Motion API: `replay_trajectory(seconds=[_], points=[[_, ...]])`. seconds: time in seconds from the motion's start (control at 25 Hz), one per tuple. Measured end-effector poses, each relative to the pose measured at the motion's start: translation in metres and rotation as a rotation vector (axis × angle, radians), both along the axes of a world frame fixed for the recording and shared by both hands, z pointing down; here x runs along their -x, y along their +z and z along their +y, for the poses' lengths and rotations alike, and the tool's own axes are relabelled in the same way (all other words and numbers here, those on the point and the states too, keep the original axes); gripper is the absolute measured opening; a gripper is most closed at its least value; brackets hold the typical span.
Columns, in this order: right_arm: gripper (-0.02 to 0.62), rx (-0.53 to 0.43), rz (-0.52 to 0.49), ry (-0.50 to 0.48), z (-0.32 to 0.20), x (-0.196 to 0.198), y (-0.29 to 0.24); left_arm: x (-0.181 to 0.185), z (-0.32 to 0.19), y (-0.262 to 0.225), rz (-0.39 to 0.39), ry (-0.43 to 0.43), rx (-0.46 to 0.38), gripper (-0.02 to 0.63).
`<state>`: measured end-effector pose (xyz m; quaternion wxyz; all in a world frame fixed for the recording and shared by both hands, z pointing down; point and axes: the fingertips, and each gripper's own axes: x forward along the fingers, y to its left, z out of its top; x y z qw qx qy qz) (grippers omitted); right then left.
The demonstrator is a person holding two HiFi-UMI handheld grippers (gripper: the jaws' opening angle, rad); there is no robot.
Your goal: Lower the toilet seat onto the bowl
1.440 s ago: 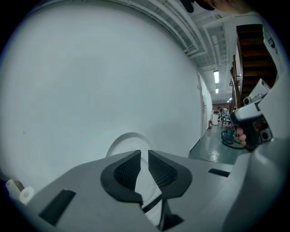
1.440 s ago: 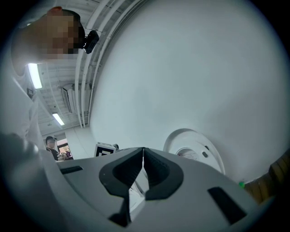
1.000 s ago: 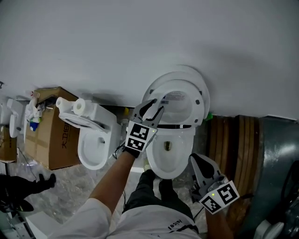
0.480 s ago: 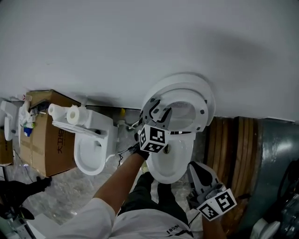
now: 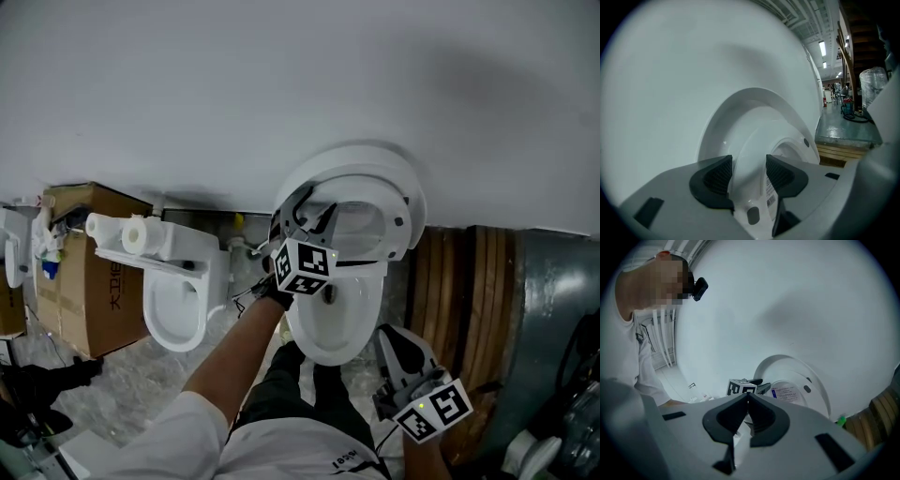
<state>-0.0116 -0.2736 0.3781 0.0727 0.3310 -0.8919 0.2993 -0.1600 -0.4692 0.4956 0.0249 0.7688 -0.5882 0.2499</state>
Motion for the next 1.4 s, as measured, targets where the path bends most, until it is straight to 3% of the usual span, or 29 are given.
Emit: replay_trajectory(seconds=[0.36,0.68,1.4], points=[[0.018,0.020,-0.001,0.000,0.002,-0.008,0.007,-0.002,-0.001,0.000,0.038,0.038,0.013,0.218],[0.018,0.014,-0.013,-0.014,0.010,-0.016,0.003,-0.009,0.023,-0.007,0.016,0.027,-0.017,0.216],[0.018,-0.049,-0.063,-0.096,0.067,-0.046,-0.019,-0.048,0.150,-0.018,0.014,0.028,-0.009,0.181]])
